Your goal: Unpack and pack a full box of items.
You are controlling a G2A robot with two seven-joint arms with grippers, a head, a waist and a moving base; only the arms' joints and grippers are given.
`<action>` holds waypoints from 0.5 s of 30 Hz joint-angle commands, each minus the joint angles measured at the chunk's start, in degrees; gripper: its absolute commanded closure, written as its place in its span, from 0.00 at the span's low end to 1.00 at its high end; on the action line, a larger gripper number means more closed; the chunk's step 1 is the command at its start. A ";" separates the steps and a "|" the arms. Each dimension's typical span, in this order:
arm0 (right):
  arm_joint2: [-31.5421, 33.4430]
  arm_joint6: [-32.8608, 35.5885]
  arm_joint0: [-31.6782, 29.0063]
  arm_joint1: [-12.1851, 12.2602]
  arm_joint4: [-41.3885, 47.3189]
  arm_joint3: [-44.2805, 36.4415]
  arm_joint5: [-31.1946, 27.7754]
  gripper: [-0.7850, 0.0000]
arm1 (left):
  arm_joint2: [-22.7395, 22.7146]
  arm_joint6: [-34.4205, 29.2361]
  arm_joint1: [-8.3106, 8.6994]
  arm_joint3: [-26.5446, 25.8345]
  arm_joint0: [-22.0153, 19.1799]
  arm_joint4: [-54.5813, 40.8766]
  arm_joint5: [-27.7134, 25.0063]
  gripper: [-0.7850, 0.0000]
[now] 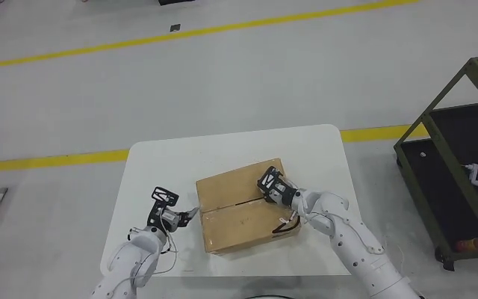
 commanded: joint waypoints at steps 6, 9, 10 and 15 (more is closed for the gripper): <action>0.07 -0.07 -0.04 -0.06 0.11 0.07 0.23 1.00 | 0.10 -0.43 -0.07 -0.73 -0.50 -0.32 0.00 0.00; 0.09 -0.09 -0.06 -0.08 0.08 0.07 0.22 1.00 | 0.53 -0.49 -0.15 -0.58 -0.91 0.79 0.96 0.00; 0.12 -0.10 -0.05 -0.07 0.04 0.04 0.22 1.00 | 0.77 -0.36 -0.19 -0.53 -1.10 1.38 1.36 0.00; 0.40 -0.06 -0.12 -0.05 0.14 -0.44 0.12 1.00 | 1.66 -0.35 -0.40 -1.28 -1.86 2.03 2.22 0.00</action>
